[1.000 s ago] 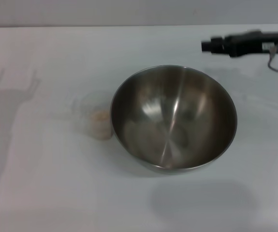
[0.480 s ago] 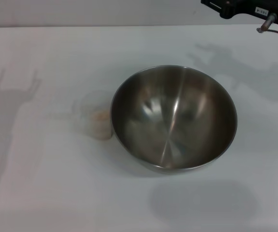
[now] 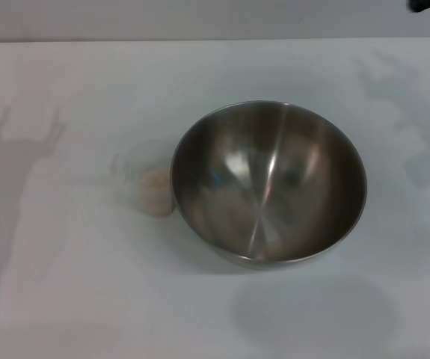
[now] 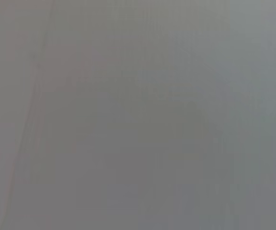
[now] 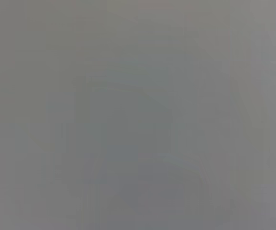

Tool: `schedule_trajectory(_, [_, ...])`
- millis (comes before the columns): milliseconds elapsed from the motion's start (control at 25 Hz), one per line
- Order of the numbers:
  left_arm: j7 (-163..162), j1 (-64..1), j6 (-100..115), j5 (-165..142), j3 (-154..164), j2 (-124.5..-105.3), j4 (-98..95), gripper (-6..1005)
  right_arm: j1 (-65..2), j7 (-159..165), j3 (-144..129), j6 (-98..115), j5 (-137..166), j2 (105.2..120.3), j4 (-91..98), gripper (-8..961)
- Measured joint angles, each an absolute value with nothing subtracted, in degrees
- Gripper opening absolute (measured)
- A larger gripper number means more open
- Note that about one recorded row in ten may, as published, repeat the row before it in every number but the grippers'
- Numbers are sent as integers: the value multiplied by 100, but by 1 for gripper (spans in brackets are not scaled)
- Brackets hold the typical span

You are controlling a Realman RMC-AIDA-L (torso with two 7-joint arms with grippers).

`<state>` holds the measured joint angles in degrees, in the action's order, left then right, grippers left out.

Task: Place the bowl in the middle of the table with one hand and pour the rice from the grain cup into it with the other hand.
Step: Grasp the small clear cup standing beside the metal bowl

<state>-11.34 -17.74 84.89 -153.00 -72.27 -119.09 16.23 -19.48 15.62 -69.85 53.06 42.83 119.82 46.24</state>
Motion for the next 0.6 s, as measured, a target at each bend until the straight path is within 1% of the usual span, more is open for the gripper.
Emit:
schedule_trajectory(120, [-1131,-1755,8474,-15313,-7173,-11909,1555,781,-1925,-42,-7354,5675,2442,11986,3878,360])
schedule_trajectory(280, [-1072,-1684,8469,-15312,-6941,-11908,1443,780,-2210,-1166,-7752,6805,386,11966,2501,360])
schedule_trajectory(440, [-755,-1571,8469,-15311,-6544,-11908,1421,779,-2445,-823,-7799,7475,-573,11963,1620,360])
schedule_trajectory(600, [-364,-1405,8460,-15294,-5975,-11909,1424,778,-2473,-45,-7727,7534,-1003,11948,1357,360])
